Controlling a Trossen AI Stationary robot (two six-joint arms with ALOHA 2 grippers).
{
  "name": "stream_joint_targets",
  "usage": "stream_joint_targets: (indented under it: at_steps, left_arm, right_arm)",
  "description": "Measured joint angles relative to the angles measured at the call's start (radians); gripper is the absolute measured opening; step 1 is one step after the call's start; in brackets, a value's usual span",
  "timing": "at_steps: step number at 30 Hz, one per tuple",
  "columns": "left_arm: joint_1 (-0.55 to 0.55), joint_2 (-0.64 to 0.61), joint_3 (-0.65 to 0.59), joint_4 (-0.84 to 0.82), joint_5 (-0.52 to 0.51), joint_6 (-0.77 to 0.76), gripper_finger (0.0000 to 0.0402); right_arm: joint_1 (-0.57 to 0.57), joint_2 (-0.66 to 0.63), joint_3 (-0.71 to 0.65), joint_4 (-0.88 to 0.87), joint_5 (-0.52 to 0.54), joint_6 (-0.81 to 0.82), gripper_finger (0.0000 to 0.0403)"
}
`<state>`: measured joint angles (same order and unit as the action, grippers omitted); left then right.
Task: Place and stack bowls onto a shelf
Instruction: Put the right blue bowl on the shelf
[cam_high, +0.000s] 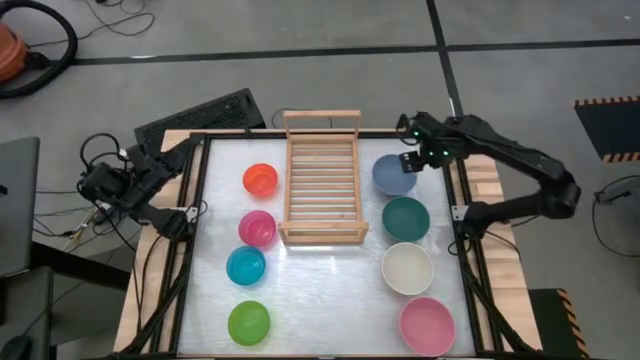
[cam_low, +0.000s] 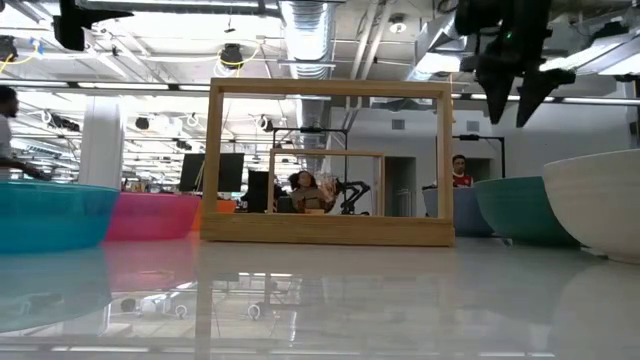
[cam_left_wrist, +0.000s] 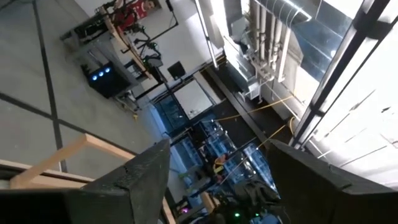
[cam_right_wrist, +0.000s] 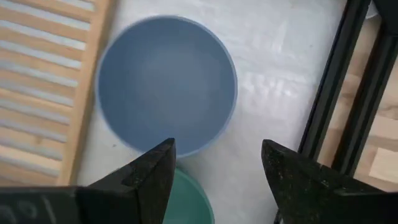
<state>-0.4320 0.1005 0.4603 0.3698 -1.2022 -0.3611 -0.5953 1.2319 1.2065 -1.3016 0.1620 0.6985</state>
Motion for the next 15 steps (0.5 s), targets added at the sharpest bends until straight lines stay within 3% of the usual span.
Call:
stream_joint_targets:
  at_steps: [3, 11, 15]
  left_arm:
    - [0.0, 0.0, 0.0, -0.016, 0.006, -0.005, 0.0253]
    - [0.0, 0.0, 0.0, -0.053, 0.013, -0.066, 0.0252]
    - [0.0, 0.0, 0.0, -0.053, 0.01, -0.069, 0.0252]
  right_arm:
    - [-0.025, 0.03, -0.041, 0.056, -0.005, -0.016, 0.0266]
    - [-0.102, 0.032, -0.339, 0.29, -0.087, 0.005, 0.0266]
    - [-0.13, 0.031, -0.423, 0.403, -0.127, 0.009, 0.0266]
